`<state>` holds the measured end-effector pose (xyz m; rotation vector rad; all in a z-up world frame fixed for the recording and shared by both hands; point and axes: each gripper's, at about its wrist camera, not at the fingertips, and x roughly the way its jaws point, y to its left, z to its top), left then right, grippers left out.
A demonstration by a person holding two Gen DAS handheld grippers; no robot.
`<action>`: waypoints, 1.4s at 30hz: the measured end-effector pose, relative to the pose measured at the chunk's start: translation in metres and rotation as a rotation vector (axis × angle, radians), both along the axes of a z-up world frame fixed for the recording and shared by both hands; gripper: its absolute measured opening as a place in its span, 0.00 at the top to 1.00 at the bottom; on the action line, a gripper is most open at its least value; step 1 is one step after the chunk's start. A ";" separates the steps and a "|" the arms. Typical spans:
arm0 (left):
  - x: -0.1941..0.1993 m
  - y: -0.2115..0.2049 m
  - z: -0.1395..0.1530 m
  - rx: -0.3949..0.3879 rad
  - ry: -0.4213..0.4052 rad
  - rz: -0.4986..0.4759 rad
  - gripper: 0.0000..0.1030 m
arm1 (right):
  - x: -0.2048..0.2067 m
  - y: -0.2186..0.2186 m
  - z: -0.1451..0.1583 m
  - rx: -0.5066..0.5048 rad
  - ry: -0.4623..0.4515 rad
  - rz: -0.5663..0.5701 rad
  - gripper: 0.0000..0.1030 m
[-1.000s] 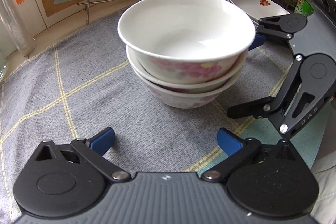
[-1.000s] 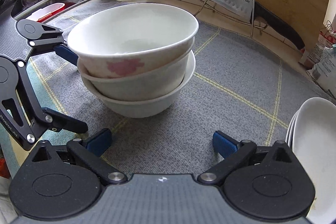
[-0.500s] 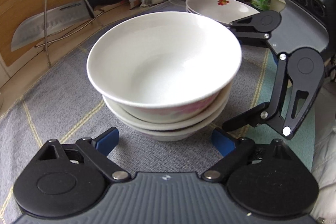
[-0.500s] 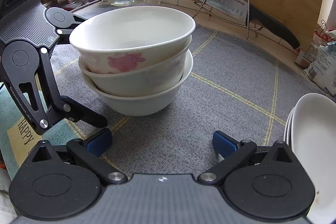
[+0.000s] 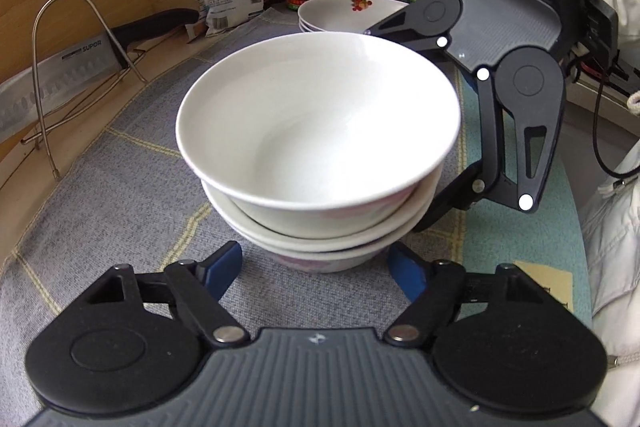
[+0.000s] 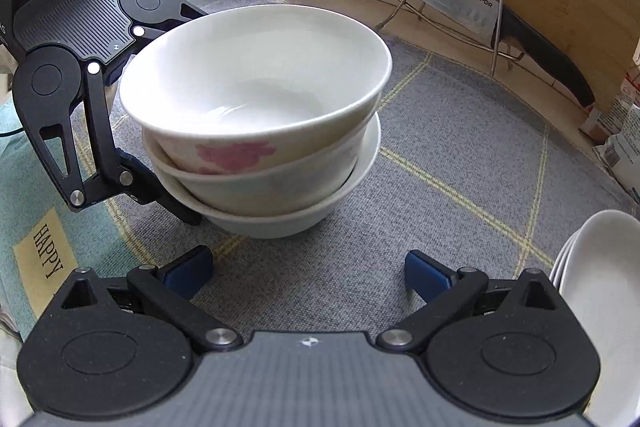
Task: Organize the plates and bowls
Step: 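Clamp the stacked bowls between the left and right tools from both sides, then lift and carry the bowl stack onto the flower-print plate stack with both tools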
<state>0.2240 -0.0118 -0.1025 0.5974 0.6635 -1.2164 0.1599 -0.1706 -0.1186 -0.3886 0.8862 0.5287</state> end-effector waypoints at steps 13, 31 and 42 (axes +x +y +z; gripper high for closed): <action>0.003 -0.003 0.002 0.017 -0.001 -0.047 0.27 | 0.006 0.014 0.012 -0.041 -0.008 0.171 0.17; 0.006 -0.013 0.005 0.067 -0.004 -0.047 0.29 | 0.007 0.020 0.021 -0.050 0.005 0.227 0.22; -0.002 -0.017 0.011 0.086 0.001 -0.030 0.29 | 0.004 0.018 0.026 -0.043 0.015 0.236 0.22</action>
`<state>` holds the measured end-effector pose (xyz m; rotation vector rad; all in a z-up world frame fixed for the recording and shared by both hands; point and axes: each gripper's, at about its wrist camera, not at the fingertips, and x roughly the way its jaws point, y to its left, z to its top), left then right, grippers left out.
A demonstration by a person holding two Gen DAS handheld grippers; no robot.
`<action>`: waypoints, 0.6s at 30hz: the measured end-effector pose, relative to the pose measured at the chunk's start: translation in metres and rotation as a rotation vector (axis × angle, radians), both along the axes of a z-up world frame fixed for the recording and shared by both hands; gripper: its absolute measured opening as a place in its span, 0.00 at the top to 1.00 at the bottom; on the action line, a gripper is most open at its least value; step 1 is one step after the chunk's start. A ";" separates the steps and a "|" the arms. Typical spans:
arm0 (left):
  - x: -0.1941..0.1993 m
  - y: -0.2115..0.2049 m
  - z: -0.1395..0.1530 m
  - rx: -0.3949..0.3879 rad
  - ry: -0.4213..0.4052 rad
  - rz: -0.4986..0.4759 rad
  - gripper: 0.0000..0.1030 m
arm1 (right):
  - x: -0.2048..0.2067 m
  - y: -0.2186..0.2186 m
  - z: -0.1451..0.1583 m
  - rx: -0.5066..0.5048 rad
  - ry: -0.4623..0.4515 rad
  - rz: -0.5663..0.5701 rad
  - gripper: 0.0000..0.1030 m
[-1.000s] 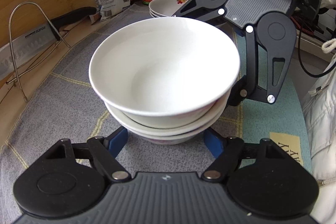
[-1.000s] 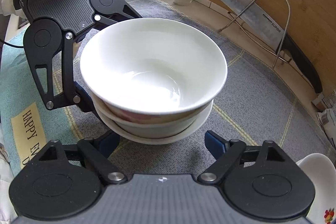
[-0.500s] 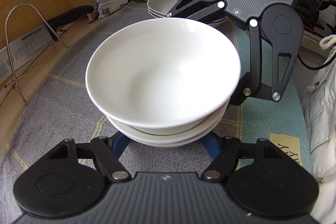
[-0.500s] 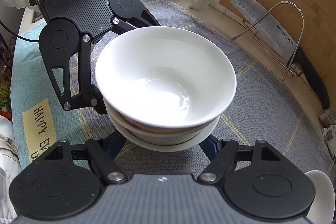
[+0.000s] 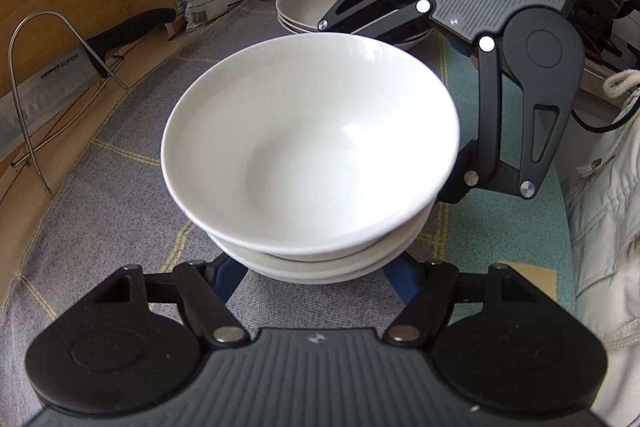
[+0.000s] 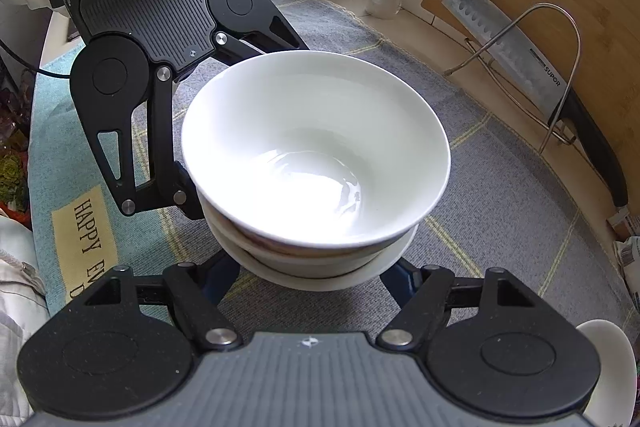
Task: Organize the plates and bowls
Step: 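Lift and carry the bowl stack onto the flower-print plate stack with both tools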
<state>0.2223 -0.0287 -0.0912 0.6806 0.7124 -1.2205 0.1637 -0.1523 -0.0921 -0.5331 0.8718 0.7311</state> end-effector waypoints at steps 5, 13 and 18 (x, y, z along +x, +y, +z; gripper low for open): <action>-0.008 -0.007 0.011 0.005 -0.017 0.010 0.29 | -0.006 -0.005 0.010 0.008 -0.003 0.006 0.22; -0.014 -0.029 0.027 0.005 -0.034 0.009 0.29 | -0.016 -0.027 0.028 0.009 -0.023 0.013 0.22; -0.018 -0.053 0.033 0.005 -0.047 -0.003 0.29 | -0.021 -0.050 0.034 0.006 -0.044 -0.001 0.22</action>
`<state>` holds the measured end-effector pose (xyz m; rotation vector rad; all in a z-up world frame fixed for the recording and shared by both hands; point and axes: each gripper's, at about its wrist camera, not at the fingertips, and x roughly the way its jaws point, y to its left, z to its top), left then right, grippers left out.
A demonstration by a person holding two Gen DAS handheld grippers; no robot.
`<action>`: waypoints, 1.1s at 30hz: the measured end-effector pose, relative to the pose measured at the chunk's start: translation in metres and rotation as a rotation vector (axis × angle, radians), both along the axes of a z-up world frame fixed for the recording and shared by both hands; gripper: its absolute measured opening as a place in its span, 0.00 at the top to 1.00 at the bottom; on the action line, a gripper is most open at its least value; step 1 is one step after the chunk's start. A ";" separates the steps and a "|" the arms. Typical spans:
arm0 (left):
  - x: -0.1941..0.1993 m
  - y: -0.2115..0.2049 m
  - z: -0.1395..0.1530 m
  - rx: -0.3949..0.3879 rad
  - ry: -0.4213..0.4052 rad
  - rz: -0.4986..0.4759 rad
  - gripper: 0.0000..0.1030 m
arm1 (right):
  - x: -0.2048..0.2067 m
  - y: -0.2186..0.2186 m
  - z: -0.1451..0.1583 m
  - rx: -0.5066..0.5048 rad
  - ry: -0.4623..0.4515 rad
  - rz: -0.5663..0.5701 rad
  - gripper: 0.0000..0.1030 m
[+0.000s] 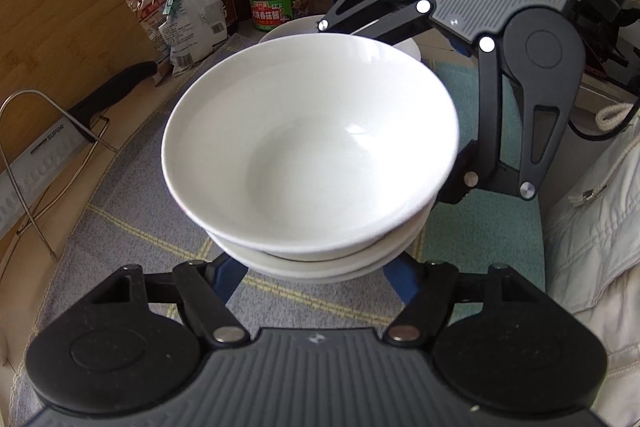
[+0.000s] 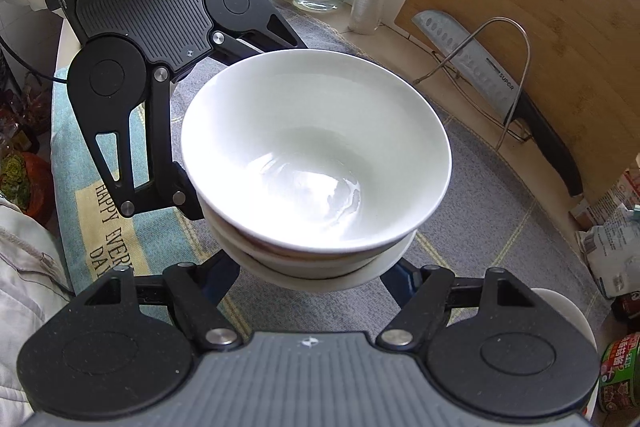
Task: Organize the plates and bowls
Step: 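Lift and carry the bowl stack onto the flower-print plate stack with both tools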
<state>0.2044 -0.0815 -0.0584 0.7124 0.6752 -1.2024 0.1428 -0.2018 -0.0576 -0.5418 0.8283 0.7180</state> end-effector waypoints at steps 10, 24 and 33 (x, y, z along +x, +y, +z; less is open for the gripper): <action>-0.011 -0.061 0.007 -0.004 -0.027 -0.054 0.29 | -0.009 -0.053 0.011 -0.001 -0.027 -0.053 0.22; -0.020 -0.151 0.000 -0.029 -0.054 -0.158 0.29 | -0.010 -0.136 0.017 -0.035 -0.053 -0.169 0.22; -0.005 -0.185 -0.012 -0.019 -0.039 -0.171 0.29 | 0.004 -0.167 0.006 -0.047 -0.037 -0.208 0.22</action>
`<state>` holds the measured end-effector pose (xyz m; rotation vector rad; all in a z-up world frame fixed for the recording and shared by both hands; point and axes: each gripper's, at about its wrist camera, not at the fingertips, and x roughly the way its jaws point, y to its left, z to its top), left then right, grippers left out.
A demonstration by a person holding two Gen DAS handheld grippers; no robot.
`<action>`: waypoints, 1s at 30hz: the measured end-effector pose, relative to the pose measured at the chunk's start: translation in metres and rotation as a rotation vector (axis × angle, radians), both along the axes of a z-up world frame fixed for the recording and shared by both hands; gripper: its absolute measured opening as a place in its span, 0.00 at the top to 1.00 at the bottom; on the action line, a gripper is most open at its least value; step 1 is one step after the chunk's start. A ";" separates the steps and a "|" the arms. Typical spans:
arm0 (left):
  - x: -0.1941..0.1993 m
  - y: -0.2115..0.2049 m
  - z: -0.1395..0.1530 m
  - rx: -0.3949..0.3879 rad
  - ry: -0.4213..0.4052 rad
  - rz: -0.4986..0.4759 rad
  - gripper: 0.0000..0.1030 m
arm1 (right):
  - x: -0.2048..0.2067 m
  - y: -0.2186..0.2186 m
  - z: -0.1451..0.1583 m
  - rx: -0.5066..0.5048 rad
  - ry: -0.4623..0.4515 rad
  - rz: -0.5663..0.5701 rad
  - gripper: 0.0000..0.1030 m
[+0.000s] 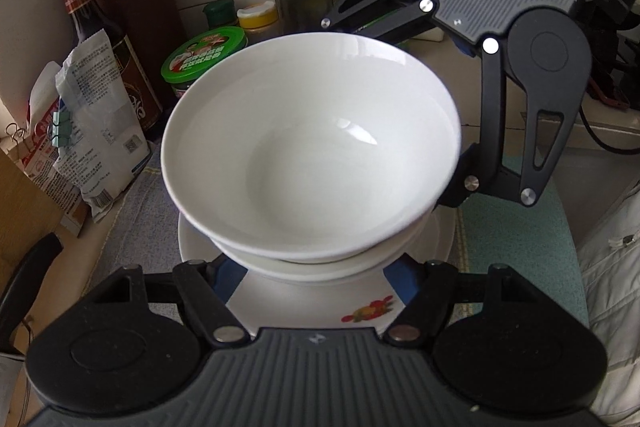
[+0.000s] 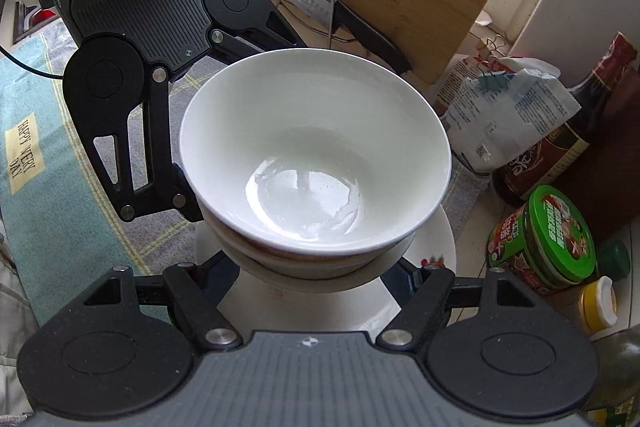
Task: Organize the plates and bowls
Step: 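Lift and carry the bowl stack onto the flower-print plate stack with both tools, then lower the bowl stack onto the plates and open both tools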
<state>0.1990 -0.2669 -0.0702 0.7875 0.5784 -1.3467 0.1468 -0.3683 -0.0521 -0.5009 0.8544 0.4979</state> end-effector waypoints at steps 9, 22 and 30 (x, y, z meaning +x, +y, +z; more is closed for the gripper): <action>0.010 -0.012 -0.008 0.013 0.024 0.015 0.29 | 0.012 -0.010 -0.009 0.014 0.020 -0.030 0.22; 0.014 -0.017 -0.009 0.028 0.035 0.017 0.29 | 0.015 -0.012 -0.014 0.015 0.038 -0.035 0.22; 0.015 -0.017 -0.010 0.031 0.039 0.021 0.29 | 0.015 -0.012 -0.014 0.011 0.032 -0.032 0.22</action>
